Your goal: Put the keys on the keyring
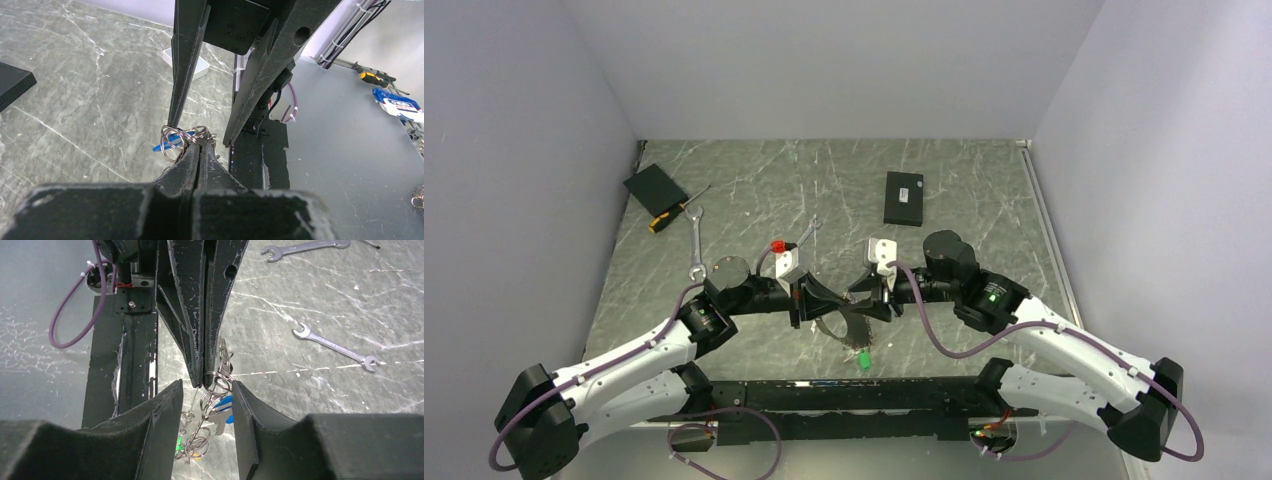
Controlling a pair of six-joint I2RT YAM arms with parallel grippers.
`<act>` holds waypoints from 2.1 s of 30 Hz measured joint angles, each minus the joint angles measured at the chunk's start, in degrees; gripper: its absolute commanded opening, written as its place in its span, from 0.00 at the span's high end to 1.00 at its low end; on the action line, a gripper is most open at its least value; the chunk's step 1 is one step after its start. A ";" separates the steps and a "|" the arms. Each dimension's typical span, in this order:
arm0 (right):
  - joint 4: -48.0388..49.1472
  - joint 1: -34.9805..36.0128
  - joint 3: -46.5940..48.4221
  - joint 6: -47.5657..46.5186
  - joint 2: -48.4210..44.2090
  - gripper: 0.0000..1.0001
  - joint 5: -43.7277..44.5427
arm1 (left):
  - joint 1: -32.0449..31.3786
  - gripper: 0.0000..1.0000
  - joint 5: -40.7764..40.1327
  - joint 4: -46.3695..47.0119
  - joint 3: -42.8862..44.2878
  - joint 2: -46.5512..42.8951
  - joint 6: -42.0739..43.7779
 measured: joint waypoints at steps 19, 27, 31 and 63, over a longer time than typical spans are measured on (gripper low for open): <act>-2.82 0.26 0.09 -1.90 -1.49 0.57 2.40 | 0.00 1.00 -0.15 0.04 0.00 -0.28 0.02; -2.99 0.26 0.37 -1.92 -1.29 0.64 2.03 | 0.00 1.00 0.37 0.07 0.00 -0.26 0.00; -3.32 0.26 1.55 -1.97 -0.50 0.67 0.96 | 0.00 1.00 1.40 0.13 0.00 -0.22 0.02; -7.39 4.11 4.52 -5.92 2.78 0.86 -0.24 | -0.13 1.00 4.83 -3.65 0.00 0.44 0.72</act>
